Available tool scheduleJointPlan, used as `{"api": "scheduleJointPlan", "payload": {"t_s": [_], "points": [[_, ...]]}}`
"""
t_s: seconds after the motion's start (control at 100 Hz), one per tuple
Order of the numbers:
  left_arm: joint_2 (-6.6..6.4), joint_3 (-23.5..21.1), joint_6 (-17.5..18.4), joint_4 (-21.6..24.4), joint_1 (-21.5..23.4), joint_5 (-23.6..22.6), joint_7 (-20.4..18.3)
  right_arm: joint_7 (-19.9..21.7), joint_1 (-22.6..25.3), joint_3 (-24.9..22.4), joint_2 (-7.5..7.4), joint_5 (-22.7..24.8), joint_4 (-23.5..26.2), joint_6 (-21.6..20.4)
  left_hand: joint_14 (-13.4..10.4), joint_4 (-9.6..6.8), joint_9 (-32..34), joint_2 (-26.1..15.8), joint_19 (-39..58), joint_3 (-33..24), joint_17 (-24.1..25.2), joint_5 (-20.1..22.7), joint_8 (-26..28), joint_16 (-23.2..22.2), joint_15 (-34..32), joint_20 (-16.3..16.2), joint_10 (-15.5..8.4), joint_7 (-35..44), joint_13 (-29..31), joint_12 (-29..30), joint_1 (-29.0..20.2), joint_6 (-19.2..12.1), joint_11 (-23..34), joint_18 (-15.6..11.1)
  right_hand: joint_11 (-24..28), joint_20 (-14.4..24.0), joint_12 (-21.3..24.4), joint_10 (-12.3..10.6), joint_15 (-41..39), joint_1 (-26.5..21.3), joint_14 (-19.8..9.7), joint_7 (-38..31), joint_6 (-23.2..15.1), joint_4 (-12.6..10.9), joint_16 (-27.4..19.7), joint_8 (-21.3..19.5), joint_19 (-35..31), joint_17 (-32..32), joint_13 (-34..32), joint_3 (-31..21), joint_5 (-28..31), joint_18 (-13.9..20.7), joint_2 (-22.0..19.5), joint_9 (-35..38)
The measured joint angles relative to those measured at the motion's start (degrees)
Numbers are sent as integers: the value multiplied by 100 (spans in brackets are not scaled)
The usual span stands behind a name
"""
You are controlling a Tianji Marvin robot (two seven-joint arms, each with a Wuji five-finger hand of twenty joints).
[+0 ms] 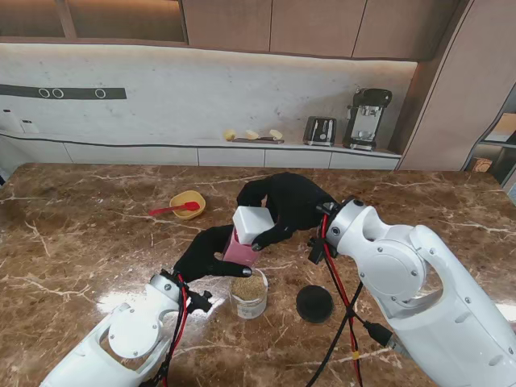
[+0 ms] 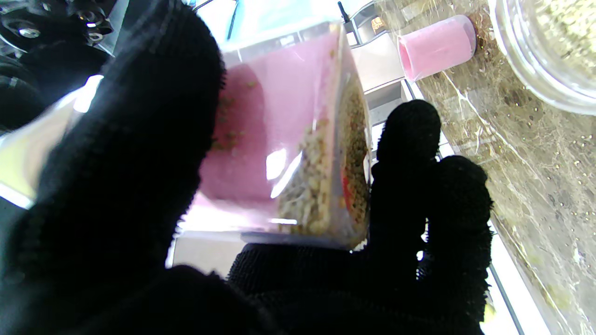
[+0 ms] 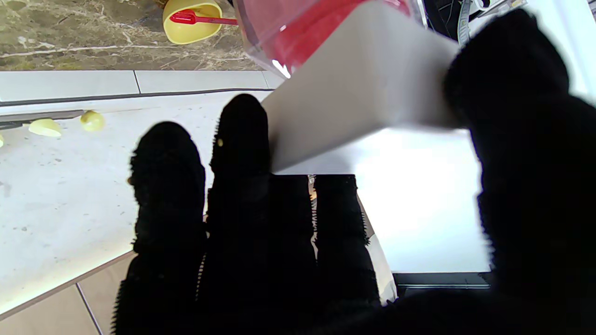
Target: Measure grain into the airtight container
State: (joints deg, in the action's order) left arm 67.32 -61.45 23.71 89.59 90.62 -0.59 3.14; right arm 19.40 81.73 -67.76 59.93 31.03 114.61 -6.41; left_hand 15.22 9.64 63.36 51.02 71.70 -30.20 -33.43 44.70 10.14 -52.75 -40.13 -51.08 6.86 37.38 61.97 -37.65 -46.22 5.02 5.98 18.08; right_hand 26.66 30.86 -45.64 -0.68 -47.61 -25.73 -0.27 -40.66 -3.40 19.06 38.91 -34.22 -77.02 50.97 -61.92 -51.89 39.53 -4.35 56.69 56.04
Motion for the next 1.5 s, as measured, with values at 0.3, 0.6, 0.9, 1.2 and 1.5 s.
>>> {"api": "scheduleJointPlan", "payload": {"t_s": [0.3, 0.6, 0.9, 1.2, 1.5], "points": [[0, -3, 8, -5, 17, -1, 19, -83, -42, 112, -13, 266, 22, -81, 0, 0, 0, 0, 0, 1, 0, 0, 0, -1, 0, -3, 0, 18, 0, 0, 0, 0, 0, 0, 0, 0, -8, 31, -6, 0, 39, 0, 35, 0, 1, 0, 0, -1, 1, 0, 0, 0, -28, 0], [4, -9, 35, -2, 22, 11, 61, -240, 20, 217, 12, 366, 25, 35, 0, 0, 0, 0, 0, 4, 0, 0, -18, -1, 0, -5, -5, 22, 0, 0, 0, -35, 0, 1, 0, 0, -9, 129, -20, 3, 110, 0, 164, 0, 2, 38, -2, 92, 1, 2, 0, 0, -150, 5], [19, -13, 53, 14, 60, -3, 150, -396, 202, 192, 47, 380, 139, 302, -9, 1, 0, 0, 0, 4, 1, 0, -21, -1, -1, -6, -5, 22, 0, 0, 0, -36, 0, 1, -1, 0, 163, 163, -38, 153, 108, 0, 295, 0, 2, 92, -78, 217, -130, 91, 3, 0, -419, 131], [29, -33, 88, -25, 47, 32, 193, -1008, 262, 306, 129, 381, -81, 134, -8, 1, 0, 0, 0, 4, 1, 0, -21, -2, -1, -6, -6, 23, 0, 0, 0, -36, 0, 1, -1, 0, 187, 168, -36, 156, 108, 0, 303, 0, 2, 100, -85, 341, -254, 118, 49, 0, -411, 173], [43, -56, 89, -33, 61, 26, 234, -1266, 367, 344, 226, 372, -143, 273, -9, 1, 0, 0, 0, 4, 1, 0, -20, -3, -1, -7, -4, 23, 1, -39, 0, -1, 1, 1, -1, -4, 187, 168, -34, 156, 105, 0, 302, 0, 2, 101, -85, 363, -298, 119, 53, 0, -398, 179]]}}
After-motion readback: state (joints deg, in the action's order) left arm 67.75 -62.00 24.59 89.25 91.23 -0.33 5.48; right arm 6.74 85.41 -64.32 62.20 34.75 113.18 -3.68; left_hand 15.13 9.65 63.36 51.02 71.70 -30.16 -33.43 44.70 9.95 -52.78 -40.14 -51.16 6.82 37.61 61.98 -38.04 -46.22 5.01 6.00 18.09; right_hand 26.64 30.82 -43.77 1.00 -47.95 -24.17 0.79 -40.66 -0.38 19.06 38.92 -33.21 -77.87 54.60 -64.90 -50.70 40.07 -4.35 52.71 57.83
